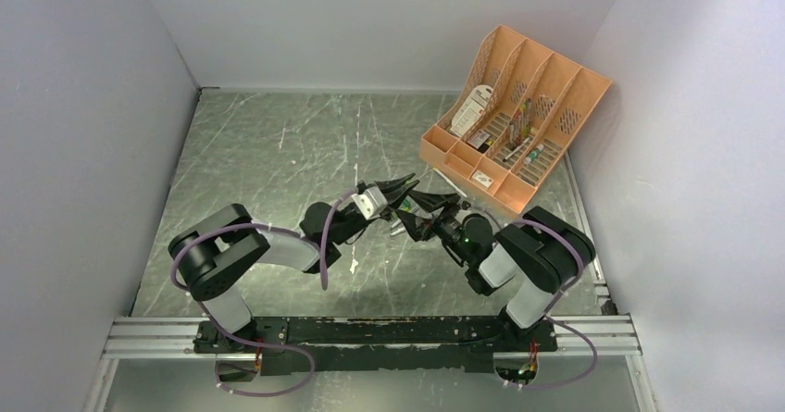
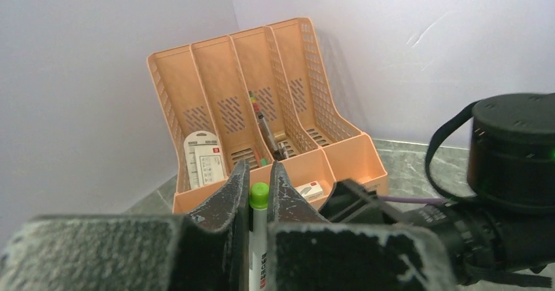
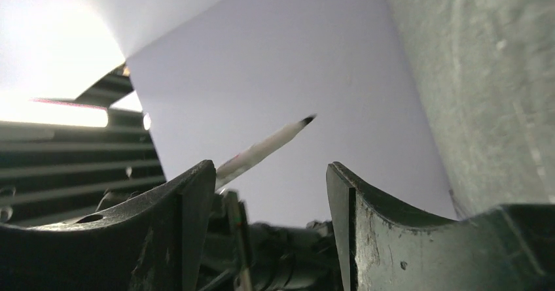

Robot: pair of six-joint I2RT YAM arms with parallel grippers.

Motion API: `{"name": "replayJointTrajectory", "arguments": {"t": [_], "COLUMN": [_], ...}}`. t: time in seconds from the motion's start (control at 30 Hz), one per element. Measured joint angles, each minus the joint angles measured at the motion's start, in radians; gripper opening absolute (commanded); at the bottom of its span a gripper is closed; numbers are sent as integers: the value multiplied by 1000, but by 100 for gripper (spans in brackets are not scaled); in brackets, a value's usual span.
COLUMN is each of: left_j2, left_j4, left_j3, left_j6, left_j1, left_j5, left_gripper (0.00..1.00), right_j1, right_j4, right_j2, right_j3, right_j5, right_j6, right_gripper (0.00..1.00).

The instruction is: Insert the pens into the pen caps

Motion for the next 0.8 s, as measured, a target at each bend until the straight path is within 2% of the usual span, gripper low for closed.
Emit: {"name": "replayJointTrajectory", "arguments": {"t": [0.17, 0.43, 0.53, 0.6, 0.73, 0.8], "left_j2": [-2, -20, -23, -25, -26, -23], "left_j4": [0, 6, 8, 11, 12, 13], "left_j3": [-6, -43, -44, -44, -44, -43], "left_j6": [1, 10, 24, 38, 68, 86], "left_j1": [-19, -40, -40, -40, -40, -41], "left_j5": [26, 80, 88, 93, 105, 113], "left_gripper": [7, 7, 7, 7, 7, 7], "right_j1": [1, 2, 2, 2, 2, 2], "right_j4": [-1, -3, -3, -7, -12, -14], "right_j2": [85, 92, 91, 91, 90, 85], "right_j3": [7, 56, 65, 66, 66, 66], "right_j5": [22, 28, 26, 24, 24, 24], "right_j6": [13, 15, 14, 11, 11, 11], "right_gripper": [59, 57, 46, 42, 42, 47]}}
